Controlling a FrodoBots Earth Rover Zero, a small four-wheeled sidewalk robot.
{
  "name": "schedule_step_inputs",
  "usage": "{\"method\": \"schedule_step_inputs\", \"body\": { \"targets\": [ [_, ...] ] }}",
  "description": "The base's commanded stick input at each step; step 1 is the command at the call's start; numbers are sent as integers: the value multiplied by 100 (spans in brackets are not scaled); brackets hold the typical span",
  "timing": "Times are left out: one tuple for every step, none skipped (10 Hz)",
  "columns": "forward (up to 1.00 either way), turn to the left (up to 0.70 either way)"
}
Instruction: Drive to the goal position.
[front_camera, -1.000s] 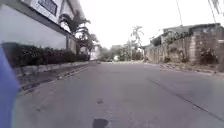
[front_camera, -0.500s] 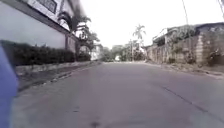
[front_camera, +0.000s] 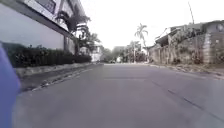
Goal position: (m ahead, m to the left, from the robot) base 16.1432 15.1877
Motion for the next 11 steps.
{"method": "schedule_step_inputs", "body": {
  "targets": [
    [100, 0],
    [100, 0],
    [100, 0],
    [100, 0],
    [100, 0],
    [100, 0],
    [100, 0],
    [100, 0],
    [100, 0],
    [100, 0],
    [100, 0]
  ]
}}
